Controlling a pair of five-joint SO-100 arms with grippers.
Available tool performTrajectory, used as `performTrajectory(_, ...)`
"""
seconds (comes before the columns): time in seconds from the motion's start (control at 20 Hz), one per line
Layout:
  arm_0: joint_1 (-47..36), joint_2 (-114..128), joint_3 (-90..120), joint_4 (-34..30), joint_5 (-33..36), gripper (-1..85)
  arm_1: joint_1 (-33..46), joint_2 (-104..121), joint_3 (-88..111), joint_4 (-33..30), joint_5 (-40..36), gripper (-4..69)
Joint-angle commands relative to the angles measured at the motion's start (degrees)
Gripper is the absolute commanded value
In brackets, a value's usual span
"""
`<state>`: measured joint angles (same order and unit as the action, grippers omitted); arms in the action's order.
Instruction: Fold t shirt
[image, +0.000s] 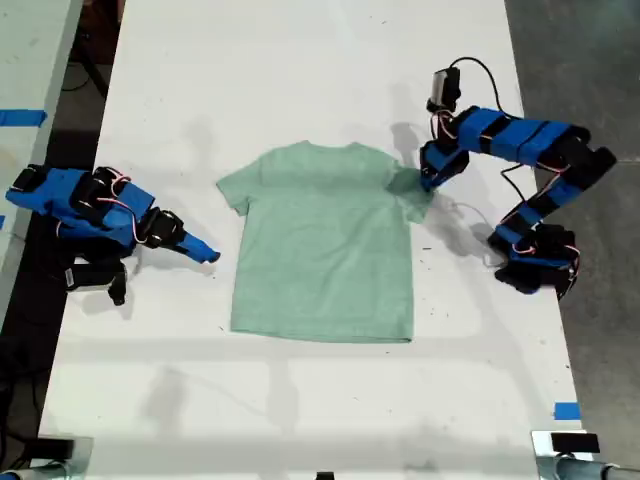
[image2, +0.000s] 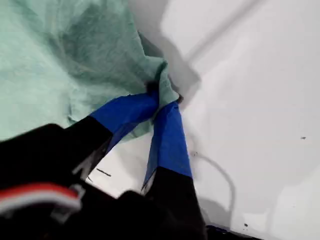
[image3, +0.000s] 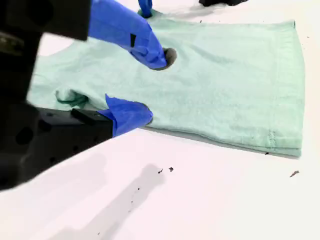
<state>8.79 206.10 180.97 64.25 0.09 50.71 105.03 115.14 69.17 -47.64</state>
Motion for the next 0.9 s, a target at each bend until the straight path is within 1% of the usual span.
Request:
performTrajectory(0.0,-1.3,0.4,-0.6,0.1,0.4,14.2,-5.5,6.9,-12.6,8.1,1.7,-0.8)
performTrajectory(0.05,-1.3,0.4,-0.6,0.1,0.4,14.2,-8.5,6.5,-18.1,10.5,1.9,-0.8)
performTrajectory(0.15,-1.3,0.4,-0.6,0.1,0.4,14.2,-14.6,2.6,-28.8,13.0,2.3,-0.8)
performTrajectory(0.3,-1.3,0.4,-0.6,0.1,0.4,14.2,-23.5,-6.4,-41.0,13.4,3.0,-0.8)
performTrajectory(0.35,-1.3,0.4,-0.6,0.1,0.4,14.2,-26.4,-9.9,-43.8,12.7,3.3,-0.7)
performTrajectory(0.5,-1.3,0.4,-0.6,0.1,0.4,14.2,-33.4,-19.4,-47.0,7.8,5.3,-0.7)
performTrajectory(0.7,-1.3,0.4,-0.6,0.1,0.4,14.2,-39.0,-32.3,-48.1,0.0,6.6,-0.5)
performTrajectory(0.75,-1.3,0.4,-0.6,0.1,0.4,14.2,-40.1,-35.5,-50.1,-1.0,6.2,-0.5)
performTrajectory(0.8,-1.3,0.4,-0.6,0.1,0.4,14.2,-40.9,-38.7,-53.0,-0.8,6.0,1.8)
performTrajectory(0.85,-1.3,0.4,-0.6,0.1,0.4,14.2,-41.4,-40.8,-55.5,-0.1,5.7,9.2)
